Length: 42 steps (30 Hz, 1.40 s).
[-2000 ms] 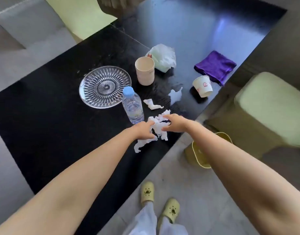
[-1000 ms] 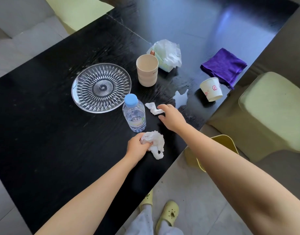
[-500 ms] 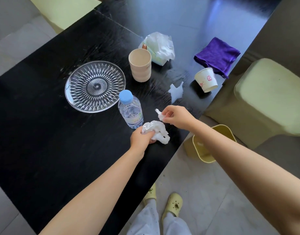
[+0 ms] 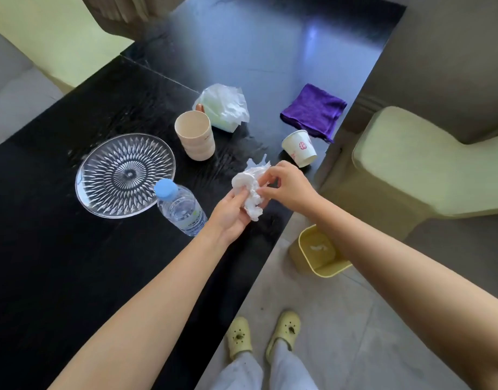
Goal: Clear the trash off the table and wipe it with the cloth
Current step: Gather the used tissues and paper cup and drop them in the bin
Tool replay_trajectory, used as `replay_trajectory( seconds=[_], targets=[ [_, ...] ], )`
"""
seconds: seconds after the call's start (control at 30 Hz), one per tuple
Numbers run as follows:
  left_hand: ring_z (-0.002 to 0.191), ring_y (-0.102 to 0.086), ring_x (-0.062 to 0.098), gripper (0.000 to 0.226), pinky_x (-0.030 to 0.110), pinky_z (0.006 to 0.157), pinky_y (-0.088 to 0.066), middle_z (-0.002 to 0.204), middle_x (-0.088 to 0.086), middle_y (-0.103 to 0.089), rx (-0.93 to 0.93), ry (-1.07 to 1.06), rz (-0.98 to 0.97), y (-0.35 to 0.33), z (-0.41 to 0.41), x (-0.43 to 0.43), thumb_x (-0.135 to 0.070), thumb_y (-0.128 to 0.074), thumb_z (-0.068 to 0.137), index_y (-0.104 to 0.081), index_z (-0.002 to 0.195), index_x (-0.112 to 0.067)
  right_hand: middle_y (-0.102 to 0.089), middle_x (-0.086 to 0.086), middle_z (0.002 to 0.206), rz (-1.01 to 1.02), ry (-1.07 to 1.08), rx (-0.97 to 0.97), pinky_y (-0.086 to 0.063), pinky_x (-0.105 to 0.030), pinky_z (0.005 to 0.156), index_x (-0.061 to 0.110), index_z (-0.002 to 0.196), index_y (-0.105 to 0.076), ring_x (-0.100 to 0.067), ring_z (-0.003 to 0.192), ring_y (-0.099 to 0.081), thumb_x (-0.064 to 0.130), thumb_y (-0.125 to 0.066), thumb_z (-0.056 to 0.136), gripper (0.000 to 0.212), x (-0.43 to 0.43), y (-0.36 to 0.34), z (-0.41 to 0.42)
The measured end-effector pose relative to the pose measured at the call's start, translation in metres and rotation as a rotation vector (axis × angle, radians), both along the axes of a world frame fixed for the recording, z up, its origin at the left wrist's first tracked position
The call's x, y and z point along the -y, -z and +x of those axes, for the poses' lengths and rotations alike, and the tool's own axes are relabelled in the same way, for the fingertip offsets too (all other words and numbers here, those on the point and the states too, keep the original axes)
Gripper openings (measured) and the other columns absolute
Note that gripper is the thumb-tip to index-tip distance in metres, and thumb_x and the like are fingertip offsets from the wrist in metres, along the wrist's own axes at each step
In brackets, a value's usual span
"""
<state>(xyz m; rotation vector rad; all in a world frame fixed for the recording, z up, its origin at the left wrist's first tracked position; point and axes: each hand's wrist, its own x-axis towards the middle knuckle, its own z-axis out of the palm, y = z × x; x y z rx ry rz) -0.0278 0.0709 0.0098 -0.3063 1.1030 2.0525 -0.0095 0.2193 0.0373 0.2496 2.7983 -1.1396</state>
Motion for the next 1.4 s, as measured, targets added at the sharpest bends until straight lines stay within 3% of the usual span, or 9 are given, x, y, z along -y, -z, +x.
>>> replay_trajectory(
  seconds=[0.1,0.2,0.4,0.7,0.77,0.83,1.0,1.3,1.4],
  targets=[
    [0.079,-0.062,0.021,0.037,0.024,0.057,-0.056,0.101,0.018,-0.065,-0.006,-0.047,-0.103,-0.001,-0.011,-0.015,-0.012,-0.047,0.097,-0.050,0.130,0.005,-0.047,0.000,0.092,-0.042,-0.098,0.101,-0.038,-0.015,0.065,0.012,0.097,-0.067,-0.004,0.070,-0.043,0.032,-0.075,0.076,0.029,-0.023,0.000,-0.020],
    [0.058,-0.057,0.015,0.031,0.027,0.059,-0.054,0.072,0.008,-0.062,-0.073,-0.047,-0.235,0.005,-0.021,-0.027,-0.004,-0.056,0.091,-0.058,0.117,0.010,-0.048,-0.004,0.077,-0.046,-0.057,0.106,-0.040,-0.030,0.062,0.012,0.080,-0.064,-0.019,0.071,-0.047,0.050,-0.065,0.079,0.038,-0.060,0.011,-0.048],
    [0.072,-0.056,0.024,0.022,0.021,0.053,-0.052,0.079,0.014,-0.057,-0.153,-0.077,-0.387,0.013,-0.017,-0.047,-0.003,-0.061,0.086,-0.062,0.105,0.009,-0.044,-0.018,0.137,0.332,0.370,0.301,-0.039,-0.045,0.102,0.004,0.135,-0.037,-0.036,0.130,-0.038,0.055,-0.064,0.080,0.080,-0.112,0.056,-0.084],
    [0.076,-0.060,0.021,0.008,0.031,0.058,-0.046,0.084,0.010,-0.063,-0.289,-0.140,-0.528,0.002,-0.026,-0.084,-0.016,-0.066,0.084,-0.067,0.089,-0.009,-0.056,-0.005,0.113,-0.116,0.347,0.167,-0.048,-0.046,0.093,0.016,0.121,-0.046,-0.030,0.112,-0.053,0.026,-0.074,0.064,0.065,-0.130,0.076,-0.063],
    [0.074,-0.058,0.019,0.011,0.029,0.055,-0.046,0.081,0.007,-0.062,-0.417,-0.122,-0.598,-0.006,-0.036,-0.100,-0.016,-0.064,0.084,-0.066,0.094,-0.012,-0.050,0.002,0.114,-0.267,0.203,0.130,-0.048,-0.031,0.088,0.017,0.126,-0.044,-0.022,0.111,-0.050,0.017,-0.077,0.068,0.066,-0.133,0.071,-0.030],
    [0.072,-0.059,0.013,0.018,0.024,0.054,-0.050,0.082,-0.001,-0.065,-0.619,-0.025,-0.731,-0.013,-0.042,-0.116,-0.018,-0.062,0.086,-0.065,0.103,-0.020,-0.047,0.002,0.118,-0.390,0.098,0.093,-0.042,-0.014,0.080,0.020,0.127,-0.041,-0.013,0.107,-0.048,0.007,-0.075,0.074,0.064,-0.136,0.065,-0.002],
    [0.073,-0.056,0.016,0.033,0.018,0.054,-0.041,0.095,0.000,-0.064,-1.001,0.483,-0.905,-0.013,-0.033,-0.153,-0.017,-0.062,0.084,-0.059,0.116,-0.021,-0.052,0.000,0.119,-0.443,0.063,-0.012,-0.045,-0.012,0.082,0.027,0.121,-0.041,-0.009,0.103,-0.053,0.009,-0.077,0.075,0.061,-0.150,0.062,0.027],
    [0.115,-0.044,0.022,0.039,0.035,0.096,-0.040,0.123,0.007,-0.051,-1.053,0.784,-0.969,-0.007,-0.011,-0.202,-0.034,-0.051,0.087,-0.064,0.110,-0.005,-0.047,0.022,0.108,-0.507,0.218,-0.041,-0.044,0.000,0.075,0.029,0.122,-0.041,0.001,0.096,-0.053,0.009,-0.074,0.079,0.057,-0.181,0.071,0.071],
    [0.111,-0.048,0.026,0.040,0.040,0.091,-0.038,0.117,0.009,-0.056,-1.078,0.896,-1.053,-0.004,-0.001,-0.214,-0.034,-0.040,0.086,-0.067,0.100,-0.008,-0.050,0.021,0.104,-0.501,0.245,-0.032,-0.044,-0.003,0.073,0.028,0.119,-0.044,-0.001,0.092,-0.054,0.011,-0.073,0.079,0.052,-0.185,0.079,0.078]
  ],
)
